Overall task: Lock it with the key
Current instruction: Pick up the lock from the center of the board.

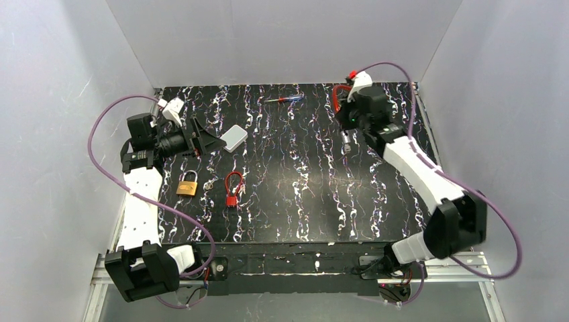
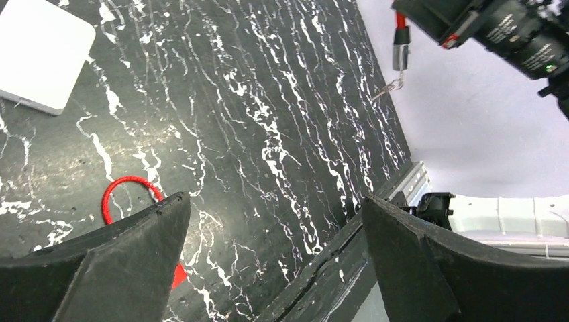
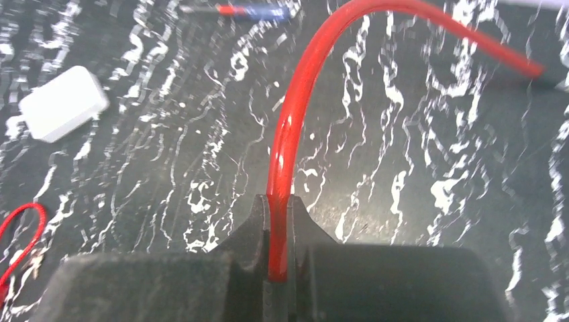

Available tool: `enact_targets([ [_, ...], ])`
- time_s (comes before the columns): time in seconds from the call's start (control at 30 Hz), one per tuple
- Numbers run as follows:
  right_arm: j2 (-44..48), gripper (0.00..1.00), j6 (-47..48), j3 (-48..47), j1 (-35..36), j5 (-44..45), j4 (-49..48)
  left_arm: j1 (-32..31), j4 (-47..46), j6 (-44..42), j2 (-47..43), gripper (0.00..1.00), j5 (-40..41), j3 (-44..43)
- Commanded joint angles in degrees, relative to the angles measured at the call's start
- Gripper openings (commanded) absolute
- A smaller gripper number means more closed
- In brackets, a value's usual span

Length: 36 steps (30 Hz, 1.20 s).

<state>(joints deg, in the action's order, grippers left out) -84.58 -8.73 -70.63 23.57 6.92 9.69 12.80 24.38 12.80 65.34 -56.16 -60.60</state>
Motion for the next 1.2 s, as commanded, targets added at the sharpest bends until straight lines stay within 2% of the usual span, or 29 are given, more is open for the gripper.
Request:
enact_targets([
  [0.0,8.3,0.01,11.5,-0.7,-2.7,-12.6,-1.3,-2.2,-0.1,-2.9,-1.3,0.98,-4.8,-3.0],
  [0.23,13.9,0.01,21.5,-9.1,-3.6,-22.3,10.2,-7.5,5.4,-10.2,-0.7,0.98,-2.0,-8.9],
  [0.57,18.1,0.01,28.2,-21.2,-4.2,-26.2,20.8,-12.0,4.8,-18.4,0.1,0.98,1.6,-12.1],
  [0.67,18.7,0.01,28.2,-23.4,-4.2,-27.5,21.9,-14.2,0.9,-20.6,-0.6,0.98,1.3,-9.6],
  [0.8,19.4,0.01,26.9,-24.9,-4.2,-31.4,22.6,-16.0,-10.1,-22.1,-2.6,0.98,-0.4,-3.1],
  [0.93,20.3,0.01,25.7,-25.2,-4.2,-36.1,22.5,-20.0,-15.9,-25.6,-3.7,0.98,1.2,1.2],
  [1.17,21.6,0.01,25.0,-26.1,-4.3,-44.7,23.5,-23.5,-21.7,-26.0,-0.8,0.98,0.4,-0.7],
])
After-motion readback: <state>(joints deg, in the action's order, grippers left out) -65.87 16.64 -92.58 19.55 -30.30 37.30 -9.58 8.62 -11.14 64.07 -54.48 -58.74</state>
